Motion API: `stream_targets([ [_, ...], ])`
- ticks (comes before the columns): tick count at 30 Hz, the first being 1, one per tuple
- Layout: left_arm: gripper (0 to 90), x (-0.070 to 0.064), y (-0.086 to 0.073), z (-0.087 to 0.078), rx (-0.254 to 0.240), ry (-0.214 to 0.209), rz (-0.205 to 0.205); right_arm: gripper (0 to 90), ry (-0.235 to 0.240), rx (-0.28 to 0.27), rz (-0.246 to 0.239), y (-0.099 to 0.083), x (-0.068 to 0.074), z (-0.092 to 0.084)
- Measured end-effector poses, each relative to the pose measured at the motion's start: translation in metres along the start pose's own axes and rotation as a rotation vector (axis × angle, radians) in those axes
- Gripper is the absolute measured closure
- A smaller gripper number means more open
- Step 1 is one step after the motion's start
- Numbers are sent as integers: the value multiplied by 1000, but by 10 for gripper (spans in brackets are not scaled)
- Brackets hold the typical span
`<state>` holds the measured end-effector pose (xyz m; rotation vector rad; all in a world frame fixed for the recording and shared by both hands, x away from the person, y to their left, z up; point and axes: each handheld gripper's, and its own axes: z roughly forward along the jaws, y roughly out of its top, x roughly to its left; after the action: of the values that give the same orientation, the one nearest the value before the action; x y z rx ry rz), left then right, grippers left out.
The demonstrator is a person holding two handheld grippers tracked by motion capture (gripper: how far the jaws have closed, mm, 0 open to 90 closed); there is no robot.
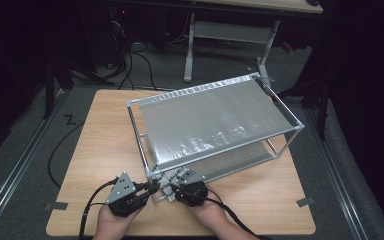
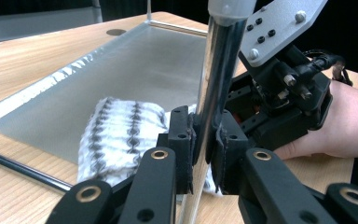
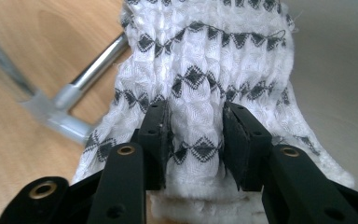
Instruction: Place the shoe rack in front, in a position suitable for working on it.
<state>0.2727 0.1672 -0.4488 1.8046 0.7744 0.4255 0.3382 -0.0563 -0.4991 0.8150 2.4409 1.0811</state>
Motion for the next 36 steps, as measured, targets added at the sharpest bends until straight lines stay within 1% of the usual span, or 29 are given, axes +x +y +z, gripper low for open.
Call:
stream_targets([
  [1,802,0,0,0,-1,1,2,629,-8,16,28,-1,1,-1],
  [2,801,0,0,0,0,-1,1,629,-14,19,31,-1,0,-2],
  [4,801,0,0,0,0,-1,0,629,-22,2,17,-3,-4,-2],
  [5,800,0,0,0,-2,-1,-3,629,-22,15,38,-3,-5,-3],
  [7,799,0,-1,0,-5,0,-13,630,-27,-5,19,-5,-9,-3],
  [8,798,0,-1,0,-5,1,-14,630,-28,9,50,-6,-9,-4],
  [9,798,0,-1,0,-5,3,-14,630,-26,5,55,-6,-10,-4],
  [12,800,-1,0,0,-2,13,-4,629,-31,2,34,-6,-8,-3],
  [14,806,-3,1,0,5,30,19,635,-35,10,50,-6,-8,-4],
  [17,807,-3,1,0,5,26,17,645,-60,13,39,-6,-9,-4],
  [18,807,-3,1,0,6,24,17,646,-69,22,48,-6,-10,-5],
  [19,806,-3,1,0,6,22,16,646,-72,22,45,-6,-12,-5],
  [20,806,-3,1,0,6,21,15,645,-76,24,53,-7,-14,-6],
  [23,807,-2,1,0,9,20,21,645,-89,17,53,-10,-25,-8],
  [26,808,-3,2,0,16,25,24,643,-108,26,62,-14,-34,-12],
  [29,807,-3,2,0,18,23,22,636,-115,25,66,-17,-43,-14],
  [32,808,-2,3,0,22,21,23,632,-127,30,85,-21,-53,-18],
  [33,808,-2,3,0,25,24,26,632,-131,34,105,-22,-56,-19],
  [36,808,0,4,0,28,31,23,631,-152,36,126,-25,-65,-21],
])
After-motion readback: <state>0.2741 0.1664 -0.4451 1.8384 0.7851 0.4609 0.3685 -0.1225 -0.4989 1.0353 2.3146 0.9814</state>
